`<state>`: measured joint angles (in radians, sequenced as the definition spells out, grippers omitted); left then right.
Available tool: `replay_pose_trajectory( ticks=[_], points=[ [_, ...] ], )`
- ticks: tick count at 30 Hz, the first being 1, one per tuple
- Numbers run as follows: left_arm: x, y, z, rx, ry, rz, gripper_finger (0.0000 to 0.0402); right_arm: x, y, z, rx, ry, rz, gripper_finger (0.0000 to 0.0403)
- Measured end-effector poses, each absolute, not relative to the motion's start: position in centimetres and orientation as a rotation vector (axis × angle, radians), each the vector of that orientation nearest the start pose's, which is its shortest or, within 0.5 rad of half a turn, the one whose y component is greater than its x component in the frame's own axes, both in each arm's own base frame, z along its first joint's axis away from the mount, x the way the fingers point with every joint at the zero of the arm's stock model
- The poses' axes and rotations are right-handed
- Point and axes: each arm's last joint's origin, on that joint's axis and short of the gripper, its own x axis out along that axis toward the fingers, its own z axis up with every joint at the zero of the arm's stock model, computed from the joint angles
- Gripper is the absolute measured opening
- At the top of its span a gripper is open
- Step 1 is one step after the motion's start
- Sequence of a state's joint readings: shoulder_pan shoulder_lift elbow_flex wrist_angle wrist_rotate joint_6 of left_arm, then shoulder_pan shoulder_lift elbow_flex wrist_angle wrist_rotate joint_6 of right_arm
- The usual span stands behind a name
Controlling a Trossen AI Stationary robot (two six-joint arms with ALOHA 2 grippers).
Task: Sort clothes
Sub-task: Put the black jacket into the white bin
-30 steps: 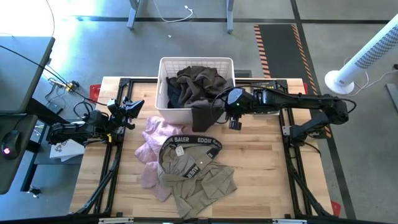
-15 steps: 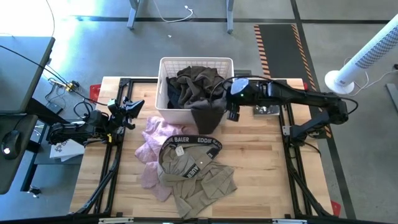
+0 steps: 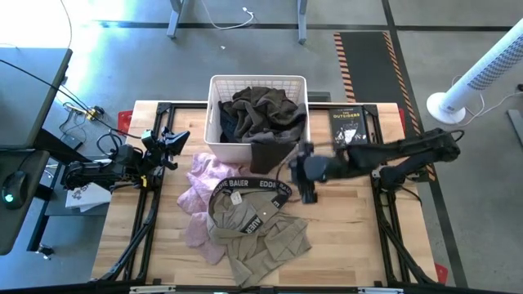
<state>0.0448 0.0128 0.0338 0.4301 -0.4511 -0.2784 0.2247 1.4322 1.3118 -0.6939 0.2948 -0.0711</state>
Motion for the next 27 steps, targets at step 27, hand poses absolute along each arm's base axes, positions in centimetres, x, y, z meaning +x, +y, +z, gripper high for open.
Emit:
replay_pose_trajectory(
  ticks=[27],
  points=[
    [8.3, 1.7, 21.3, -0.362, -0.514, 0.431, 0.0001, 26.5, 0.6, 16.3, 0.108, 0.421, -0.319, 0.0188]
  ],
)
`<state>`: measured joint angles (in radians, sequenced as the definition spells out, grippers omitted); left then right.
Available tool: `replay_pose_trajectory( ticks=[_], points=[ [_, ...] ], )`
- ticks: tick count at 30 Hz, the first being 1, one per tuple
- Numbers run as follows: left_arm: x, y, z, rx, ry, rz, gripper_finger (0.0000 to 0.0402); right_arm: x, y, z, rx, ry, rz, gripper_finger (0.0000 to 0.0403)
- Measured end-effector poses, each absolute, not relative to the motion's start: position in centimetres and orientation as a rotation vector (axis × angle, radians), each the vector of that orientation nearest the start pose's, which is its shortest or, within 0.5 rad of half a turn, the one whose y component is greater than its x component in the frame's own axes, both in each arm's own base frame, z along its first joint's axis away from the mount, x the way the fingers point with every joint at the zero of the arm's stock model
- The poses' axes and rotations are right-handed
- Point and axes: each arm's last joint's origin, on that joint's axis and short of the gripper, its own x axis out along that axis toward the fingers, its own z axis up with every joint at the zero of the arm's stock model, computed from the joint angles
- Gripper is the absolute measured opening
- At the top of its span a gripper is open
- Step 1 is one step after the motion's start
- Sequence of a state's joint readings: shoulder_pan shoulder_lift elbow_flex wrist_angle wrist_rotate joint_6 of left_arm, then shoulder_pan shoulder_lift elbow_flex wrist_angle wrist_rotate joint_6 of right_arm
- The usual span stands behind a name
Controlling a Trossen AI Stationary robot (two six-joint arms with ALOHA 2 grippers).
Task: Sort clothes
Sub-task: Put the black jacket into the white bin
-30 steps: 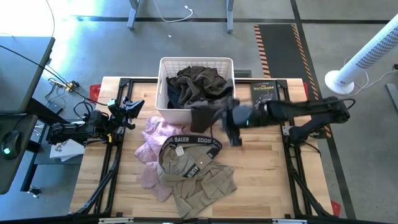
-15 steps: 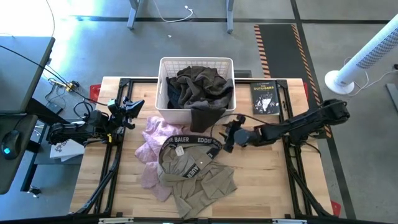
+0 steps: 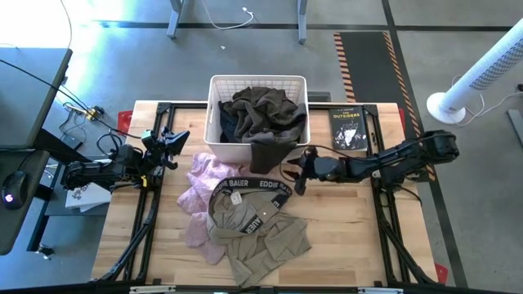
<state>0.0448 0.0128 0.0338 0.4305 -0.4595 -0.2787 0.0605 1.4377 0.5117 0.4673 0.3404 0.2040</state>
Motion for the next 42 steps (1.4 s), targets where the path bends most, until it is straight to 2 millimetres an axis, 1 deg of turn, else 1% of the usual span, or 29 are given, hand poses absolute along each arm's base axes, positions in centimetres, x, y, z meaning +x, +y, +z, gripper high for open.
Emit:
replay_pose_trajectory(
  ticks=[2, 6, 9, 13, 16, 19, 24, 28, 32, 34, 36, 39, 42],
  points=[
    [8.3, 1.7, 21.3, -0.362, -0.514, 0.431, 0.0001, 26.7, 0.8, 16.2, 0.107, 0.416, -0.314, 0.0188],
    [8.3, 1.7, 21.3, -0.362, -0.514, 0.431, 0.0001, 27.5, 0.9, 14.8, 0.107, 0.408, -0.308, 0.0188],
    [8.3, 1.7, 21.3, -0.362, -0.515, 0.431, 0.0001, 28.2, 0.8, 13.9, 0.107, 0.366, -0.345, 0.0188],
    [8.3, 1.7, 21.3, -0.361, -0.515, 0.431, 0.0001, 29.3, 0.5, 13.0, 0.101, 0.353, -0.414, 0.0188],
    [8.3, 1.7, 21.3, -0.361, -0.515, 0.431, 0.0001, 30.4, 0.7, 12.7, 0.117, 0.361, -0.376, 0.0188],
    [8.3, 1.7, 21.3, -0.361, -0.515, 0.433, 0.0001, 31.6, 0.9, 12.9, 0.138, 0.355, -0.316, 0.0188],
    [8.3, 1.7, 21.3, -0.361, -0.514, 0.432, 0.0001, 33.2, 1.1, 14.4, 0.141, 0.302, -0.27, 0.0188],
    [8.4, 1.7, 21.2, -0.358, -0.502, 0.434, 0.0001, 33.8, 1.8, 15.8, 0.114, 0.344, -0.209, 0.0188],
    [8.5, 1.8, 20.7, -0.36, -0.457, 0.487, 0.0001, 33.9, 3.5, 17.7, -0.043, 0.465, -0.142, 0.0188],
    [8.5, 1.9, 20.4, -0.391, -0.442, 0.542, 0.0001, 33.8, 4.5, 18.8, -0.132, 0.538, -0.156, 0.0188],
    [8.5, 2.0, 20.5, -0.419, -0.451, 0.572, 0.0001, 33.9, 5.5, 20.3, -0.217, 0.583, -0.206, 0.0188],
    [8.0, 1.9, 22.1, -0.422, -0.474, 0.528, 0.0001, 34.1, 6.1, 22.0, -0.303, 0.647, -0.286, 0.0188],
    [7.8, 1.7, 23.6, -0.417, -0.42, 0.509, 0.0001, 34.3, 5.3, 23.0, -0.315, 0.704, -0.342, 0.0188]
  ],
)
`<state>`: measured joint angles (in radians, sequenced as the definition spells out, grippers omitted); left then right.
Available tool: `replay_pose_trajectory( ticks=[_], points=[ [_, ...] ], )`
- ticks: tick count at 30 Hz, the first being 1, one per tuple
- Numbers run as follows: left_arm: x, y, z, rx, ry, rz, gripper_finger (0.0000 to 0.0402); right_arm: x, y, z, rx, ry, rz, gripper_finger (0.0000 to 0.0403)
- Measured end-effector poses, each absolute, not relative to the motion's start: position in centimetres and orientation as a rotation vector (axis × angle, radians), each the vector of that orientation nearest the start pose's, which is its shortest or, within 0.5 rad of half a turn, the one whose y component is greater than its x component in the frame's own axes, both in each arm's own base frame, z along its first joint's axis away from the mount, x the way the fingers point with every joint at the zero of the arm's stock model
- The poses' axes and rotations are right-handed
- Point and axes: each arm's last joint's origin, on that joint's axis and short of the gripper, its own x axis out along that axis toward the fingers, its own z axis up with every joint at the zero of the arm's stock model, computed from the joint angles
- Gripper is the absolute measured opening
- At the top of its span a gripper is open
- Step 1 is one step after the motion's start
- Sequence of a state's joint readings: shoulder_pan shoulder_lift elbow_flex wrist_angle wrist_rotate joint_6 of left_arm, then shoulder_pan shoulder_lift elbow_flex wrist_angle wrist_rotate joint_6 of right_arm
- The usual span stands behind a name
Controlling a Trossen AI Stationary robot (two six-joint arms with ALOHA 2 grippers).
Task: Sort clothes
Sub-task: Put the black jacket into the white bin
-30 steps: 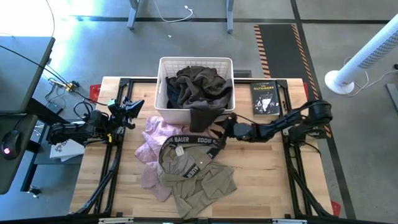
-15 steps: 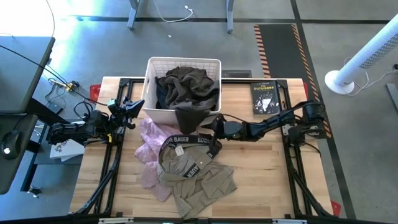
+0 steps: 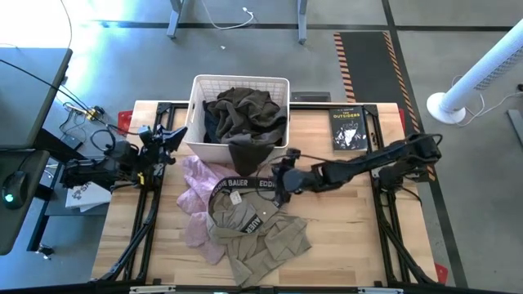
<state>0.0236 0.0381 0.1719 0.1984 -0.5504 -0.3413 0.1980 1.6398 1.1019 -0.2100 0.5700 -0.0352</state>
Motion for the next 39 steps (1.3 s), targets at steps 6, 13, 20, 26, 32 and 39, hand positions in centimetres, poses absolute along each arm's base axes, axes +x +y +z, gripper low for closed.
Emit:
replay_pose_trajectory(
  ticks=[6, 13, 20, 26, 32, 39],
  points=[
    [8.6, 1.9, 23.0, -0.435, -0.184, 0.758, 0.0, 34.1, 2.1, 22.9, -0.269, 0.782, -0.502, 0.0188],
    [9.5, 2.0, 22.7, -0.425, -0.104, 0.881, 0.0, 33.0, 0.4, 22.1, -0.173, 0.902, -0.594, 0.0188],
    [9.8, 2.0, 22.5, -0.41, -0.08, 0.904, 0.0, 30.8, 0.8, 22.6, -0.269, 0.945, -0.782, 0.0188],
    [10.3, 2.1, 22.2, -0.394, -0.057, 0.932, 0.0, 29.9, 2.4, 24.0, -0.272, 0.958, -0.621, 0.0188],
    [11.2, 2.1, 22.0, -0.377, -0.049, 0.961, 0.0, 31.3, 5.6, 24.6, -0.352, 0.854, -0.296, 0.0188],
    [12.5, 2.1, 22.3, -0.34, -0.063, 0.943, 0.0, 32.5, 6.3, 23.8, -0.663, 0.858, -0.155, 0.0188]
  ],
)
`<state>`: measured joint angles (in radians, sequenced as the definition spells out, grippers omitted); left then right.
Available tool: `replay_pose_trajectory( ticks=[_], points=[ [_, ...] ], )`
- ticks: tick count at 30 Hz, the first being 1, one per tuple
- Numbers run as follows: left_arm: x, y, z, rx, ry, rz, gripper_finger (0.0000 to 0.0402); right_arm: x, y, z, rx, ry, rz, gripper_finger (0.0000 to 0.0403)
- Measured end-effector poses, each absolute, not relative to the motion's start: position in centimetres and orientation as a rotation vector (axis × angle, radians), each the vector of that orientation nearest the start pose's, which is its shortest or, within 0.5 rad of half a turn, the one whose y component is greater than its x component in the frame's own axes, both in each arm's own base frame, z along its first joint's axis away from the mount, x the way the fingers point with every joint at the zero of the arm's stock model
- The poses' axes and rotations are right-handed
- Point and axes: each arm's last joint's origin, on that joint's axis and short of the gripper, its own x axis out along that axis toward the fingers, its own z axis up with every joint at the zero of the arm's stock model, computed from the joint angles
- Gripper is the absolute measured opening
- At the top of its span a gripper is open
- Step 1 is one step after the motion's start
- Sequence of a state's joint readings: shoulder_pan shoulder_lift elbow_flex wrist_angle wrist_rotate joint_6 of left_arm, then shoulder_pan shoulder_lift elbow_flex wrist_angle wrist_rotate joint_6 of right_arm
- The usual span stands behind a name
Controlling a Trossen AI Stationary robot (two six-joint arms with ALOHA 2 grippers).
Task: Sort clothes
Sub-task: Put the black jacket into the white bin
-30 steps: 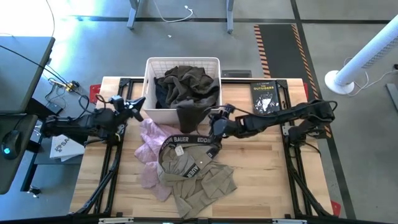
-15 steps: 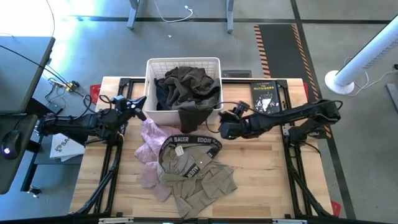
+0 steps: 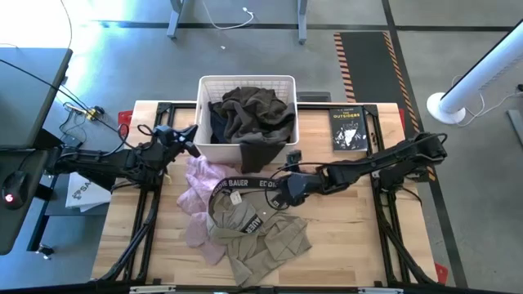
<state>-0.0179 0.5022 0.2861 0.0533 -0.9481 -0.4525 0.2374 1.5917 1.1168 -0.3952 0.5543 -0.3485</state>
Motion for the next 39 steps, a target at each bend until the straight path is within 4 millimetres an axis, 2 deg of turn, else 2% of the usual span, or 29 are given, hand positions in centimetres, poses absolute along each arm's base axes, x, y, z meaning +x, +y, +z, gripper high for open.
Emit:
replay_pose_trajectory(
  ticks=[7, 11, 14, 19, 22, 24, 26, 28, 31, 35, 39],
  points=[
    [13.3, 2.1, 22.3, -0.31, -0.058, 0.934, 0.0, 34.6, 4.6, 20.6, -1.099, 0.987, -0.038, 0.0188],
    [13.4, 2.2, 22.2, -0.307, -0.055, 0.943, 0.0, 36.4, 3.7, 18.8, -1.353, 1.034, -0.097, 0.0184],
    [13.5, 2.3, 22.2, -0.309, -0.052, 0.94, 0.0, 37.3, 3.0, 17.6, -1.477, 1.055, -0.07, 0.0178],
    [13.6, 2.6, 22.2, -0.319, -0.044, 0.91, 0.0, 38.0, 1.7, 16.5, -1.498, 1.109, -0.148, 0.0156],
    [13.6, 2.7, 22.2, -0.323, -0.042, 0.902, 0.0, 38.0, 1.5, 16.5, -1.444, 1.109, -0.226, 0.0115],
    [13.6, 2.7, 22.1, -0.324, -0.039, 0.895, 0.0, 38.0, 1.6, 16.9, -1.423, 1.1, -0.263, 0.0074],
    [13.6, 2.7, 22.1, -0.323, -0.037, 0.894, 0.0, 38.1, 2.0, 17.7, -1.408, 1.08, -0.298, 0.0027],
    [13.6, 2.7, 22.1, -0.324, -0.037, 0.894, 0.0, 38.5, 2.5, 18.9, -1.385, 1.039, -0.331, 0.001],
    [13.7, 2.7, 22.1, -0.324, -0.036, 0.891, 0.0, 39.4, 3.3, 21.7, -1.314, 0.945, -0.411, 0.0013],
    [13.7, 2.7, 22.1, -0.325, -0.035, 0.889, 0.0, 40.3, 3.4, 26.5, -1.232, 0.82, -0.493, 0.0003],
    [13.7, 2.7, 22.1, -0.326, -0.038, 0.888, 0.0, 41.1, 1.7, 31.5, -1.152, 0.735, -0.599, 0.0004]
  ],
)
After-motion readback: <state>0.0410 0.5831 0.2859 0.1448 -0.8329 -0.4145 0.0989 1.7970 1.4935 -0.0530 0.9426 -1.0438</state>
